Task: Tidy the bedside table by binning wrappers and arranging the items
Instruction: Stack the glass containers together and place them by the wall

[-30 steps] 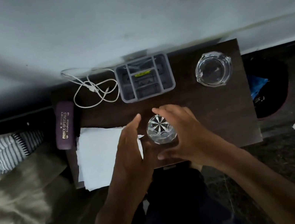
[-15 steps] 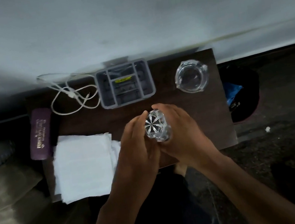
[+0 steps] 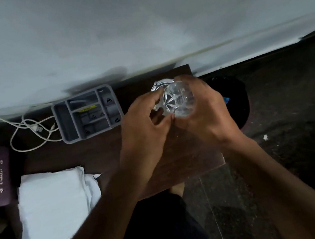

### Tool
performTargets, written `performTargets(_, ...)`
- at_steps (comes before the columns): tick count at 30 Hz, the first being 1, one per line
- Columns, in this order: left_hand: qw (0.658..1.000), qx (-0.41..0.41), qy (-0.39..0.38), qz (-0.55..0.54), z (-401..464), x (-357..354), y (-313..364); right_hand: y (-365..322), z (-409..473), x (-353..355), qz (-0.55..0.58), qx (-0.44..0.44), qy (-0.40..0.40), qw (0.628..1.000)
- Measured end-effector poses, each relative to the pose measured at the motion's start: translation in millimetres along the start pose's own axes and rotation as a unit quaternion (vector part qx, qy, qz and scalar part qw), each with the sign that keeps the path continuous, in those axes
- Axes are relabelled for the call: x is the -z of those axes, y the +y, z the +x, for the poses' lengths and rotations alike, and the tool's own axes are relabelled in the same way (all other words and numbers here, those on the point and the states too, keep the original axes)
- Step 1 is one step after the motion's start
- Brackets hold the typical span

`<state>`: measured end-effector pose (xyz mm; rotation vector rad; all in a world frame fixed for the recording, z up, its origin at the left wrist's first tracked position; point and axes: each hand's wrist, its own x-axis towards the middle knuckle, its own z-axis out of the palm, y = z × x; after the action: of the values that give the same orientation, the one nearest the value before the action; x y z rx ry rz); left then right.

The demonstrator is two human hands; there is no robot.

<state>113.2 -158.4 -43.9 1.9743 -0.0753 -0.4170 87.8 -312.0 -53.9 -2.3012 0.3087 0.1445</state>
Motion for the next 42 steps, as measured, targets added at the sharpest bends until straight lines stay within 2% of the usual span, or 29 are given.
performTargets(3, 1.000, 0.009, -0.015, 0.019, 15.9, -3.6, -2.1, 9.8, 15.1, -1.4, -0.018, 0.009, -0.001, 1.000)
performTargets(8, 1.000, 0.021, 0.002, 0.010, 32.8, -10.2, -4.4, 22.5, 35.1, -7.0, -0.035, 0.038, 0.008, 0.999)
performTargets(16, 0.998, 0.056, -0.005, -0.014, 40.5, -12.8, -9.6, 26.7, 42.5, -9.8, -0.033, 0.032, -0.003, 0.999)
performTargets(23, 0.991, 0.092, -0.036, -0.091, 36.0, -11.3, -22.7, 25.4, 36.0, -9.3, -0.059, 0.013, -0.073, 0.996)
performTargets(25, 0.987, 0.103, -0.035, -0.118, 35.3, -10.4, -30.6, 29.5, 34.1, -3.5, -0.019, -0.021, -0.120, 0.992)
performTargets(26, 0.982, 0.119, -0.015, -0.147, 34.8, -10.4, -34.2, 33.7, 33.4, 0.9, 0.038, -0.058, -0.137, 0.988)
performTargets(27, 0.971, 0.147, 0.014, -0.188, 33.8, -11.9, -37.4, 38.4, 32.8, 5.3, 0.125, -0.109, -0.130, 0.978)
performTargets(28, 0.955, 0.180, 0.040, -0.231, 32.6, -14.6, -40.1, 44.0, 33.0, 8.1, 0.230, -0.175, -0.085, 0.953)
performTargets(29, 0.937, 0.214, 0.059, -0.270, 30.7, -19.0, -42.6, 51.1, 34.4, 9.2, 0.323, -0.245, -0.015, 0.914)
performTargets(30, 0.920, 0.246, 0.072, -0.297, 28.8, -24.1, -45.5, 57.7, 36.9, 7.8, 0.374, -0.297, 0.052, 0.877)
performTargets(31, 0.906, 0.275, 0.076, -0.313, 27.2, -29.3, -47.7, 65.0, 39.2, 3.3, 0.369, -0.329, 0.092, 0.864)
performTargets(33, 0.884, 0.321, 0.070, -0.332, 27.4, -40.2, -47.9, 76.8, 42.5, -11.9, 0.306, -0.351, 0.095, 0.880)
performTargets(37, 0.873, 0.347, 0.050, -0.340, 32.8, -48.6, -50.6, 82.7, 45.9, -38.1, 0.221, -0.293, 0.048, 0.929)
performTargets(42, 0.872, 0.339, 0.000, -0.352, 36.4, -51.8, -53.7, 90.6, 49.6, -47.0, 0.214, -0.277, 0.082, 0.933)
